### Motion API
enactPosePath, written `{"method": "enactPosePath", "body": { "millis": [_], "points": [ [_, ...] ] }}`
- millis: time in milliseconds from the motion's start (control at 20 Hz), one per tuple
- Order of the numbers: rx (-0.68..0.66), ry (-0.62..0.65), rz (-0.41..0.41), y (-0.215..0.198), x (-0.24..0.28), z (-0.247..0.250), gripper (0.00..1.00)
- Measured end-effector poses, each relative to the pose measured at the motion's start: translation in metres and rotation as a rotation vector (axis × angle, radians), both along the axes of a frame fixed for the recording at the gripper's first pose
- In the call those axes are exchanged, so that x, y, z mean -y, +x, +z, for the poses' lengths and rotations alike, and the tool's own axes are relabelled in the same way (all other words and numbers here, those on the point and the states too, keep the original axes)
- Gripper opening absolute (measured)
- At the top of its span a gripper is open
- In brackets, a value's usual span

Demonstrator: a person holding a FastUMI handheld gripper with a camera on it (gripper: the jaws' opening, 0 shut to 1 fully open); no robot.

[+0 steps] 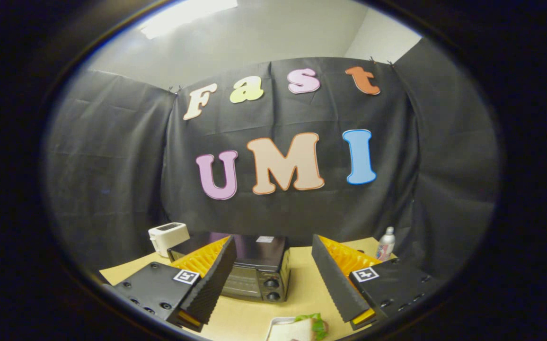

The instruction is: Open the toaster oven, put the food inside, and close the toaster oven door.

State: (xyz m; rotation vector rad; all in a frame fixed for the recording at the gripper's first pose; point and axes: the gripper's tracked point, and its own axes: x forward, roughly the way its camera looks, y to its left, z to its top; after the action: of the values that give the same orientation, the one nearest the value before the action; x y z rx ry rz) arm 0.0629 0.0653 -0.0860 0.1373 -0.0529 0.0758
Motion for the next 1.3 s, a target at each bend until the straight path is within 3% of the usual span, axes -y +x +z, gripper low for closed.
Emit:
{"method": "enactPosePath", "body": {
  "millis": [150, 450, 600, 1000, 1300],
  "points": [
    [0.041, 0.026, -0.048, 0.024, -0.008, -0.014, 1.0],
    [0.016, 0.12, -0.027, 0.065, -0.06, -0.052, 0.99],
    [0.006, 0.098, -0.055, 0.081, -0.084, -0.073, 0.98],
    [-0.04, 0.049, 0.006, 0.111, -0.159, -0.114, 0.96],
    [-0.042, -0.006, -0.019, 0.126, -0.171, -0.135, 0.96]
  ]
}}
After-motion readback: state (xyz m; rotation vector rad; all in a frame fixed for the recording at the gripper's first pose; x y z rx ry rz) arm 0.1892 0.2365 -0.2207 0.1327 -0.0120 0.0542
